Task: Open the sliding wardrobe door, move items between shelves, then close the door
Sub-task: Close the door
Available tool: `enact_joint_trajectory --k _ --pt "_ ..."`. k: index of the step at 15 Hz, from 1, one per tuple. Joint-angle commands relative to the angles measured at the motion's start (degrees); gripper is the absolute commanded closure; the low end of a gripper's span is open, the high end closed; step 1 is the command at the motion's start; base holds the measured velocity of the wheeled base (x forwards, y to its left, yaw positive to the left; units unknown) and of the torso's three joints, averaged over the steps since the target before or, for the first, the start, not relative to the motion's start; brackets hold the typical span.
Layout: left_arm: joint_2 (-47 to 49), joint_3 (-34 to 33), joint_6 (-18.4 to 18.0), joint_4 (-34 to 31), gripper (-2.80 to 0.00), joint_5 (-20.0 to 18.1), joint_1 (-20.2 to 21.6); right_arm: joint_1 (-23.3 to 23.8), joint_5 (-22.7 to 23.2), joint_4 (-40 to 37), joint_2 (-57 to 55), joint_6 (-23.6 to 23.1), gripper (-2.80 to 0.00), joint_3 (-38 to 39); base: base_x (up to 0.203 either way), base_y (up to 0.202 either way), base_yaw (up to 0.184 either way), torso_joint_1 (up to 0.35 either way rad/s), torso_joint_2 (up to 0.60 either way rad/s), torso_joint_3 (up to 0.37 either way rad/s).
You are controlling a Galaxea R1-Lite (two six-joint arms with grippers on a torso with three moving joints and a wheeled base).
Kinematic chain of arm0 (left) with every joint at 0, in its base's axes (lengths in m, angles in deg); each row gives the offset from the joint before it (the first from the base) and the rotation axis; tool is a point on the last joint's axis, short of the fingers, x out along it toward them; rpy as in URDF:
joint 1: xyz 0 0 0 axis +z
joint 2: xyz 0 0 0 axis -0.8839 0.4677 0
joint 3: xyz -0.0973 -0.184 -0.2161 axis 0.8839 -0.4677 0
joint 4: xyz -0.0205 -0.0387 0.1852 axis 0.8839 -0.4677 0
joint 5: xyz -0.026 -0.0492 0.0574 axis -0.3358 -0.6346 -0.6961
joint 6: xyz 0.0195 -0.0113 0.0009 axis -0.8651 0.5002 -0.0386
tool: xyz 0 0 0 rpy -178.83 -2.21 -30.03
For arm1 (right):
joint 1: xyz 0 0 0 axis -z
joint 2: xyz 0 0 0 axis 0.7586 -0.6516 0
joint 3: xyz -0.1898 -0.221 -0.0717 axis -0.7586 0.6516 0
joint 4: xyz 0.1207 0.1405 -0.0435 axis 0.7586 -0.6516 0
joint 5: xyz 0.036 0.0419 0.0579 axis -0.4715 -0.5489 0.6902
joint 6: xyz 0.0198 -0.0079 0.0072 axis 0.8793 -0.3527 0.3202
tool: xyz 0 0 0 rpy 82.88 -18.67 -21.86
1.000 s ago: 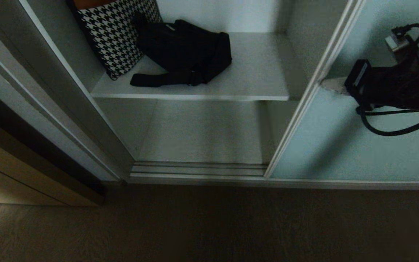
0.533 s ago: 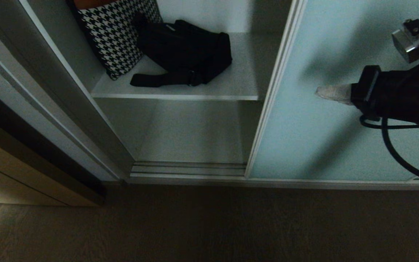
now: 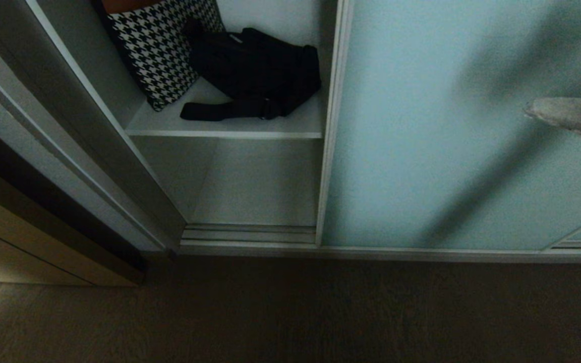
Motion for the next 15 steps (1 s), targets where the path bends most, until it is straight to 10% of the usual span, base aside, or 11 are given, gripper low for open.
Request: enact_joint_trajectory --k 1,15 --pt "0.09 0.0 -0.01 0.0 0.0 0.0 0.01 6.9 0.12 0.18 3.46 0.11 0.0 0.58 0.0 0.0 0.0 0.0 0.0 0.0" --pt "0.08 0.0 -0.01 0.0 0.0 0.0 0.01 52.77 0.86 8.48 -5.99 -0.68 0.0 -4.94 0.0 0.0 0.0 0.0 0.0 0.0"
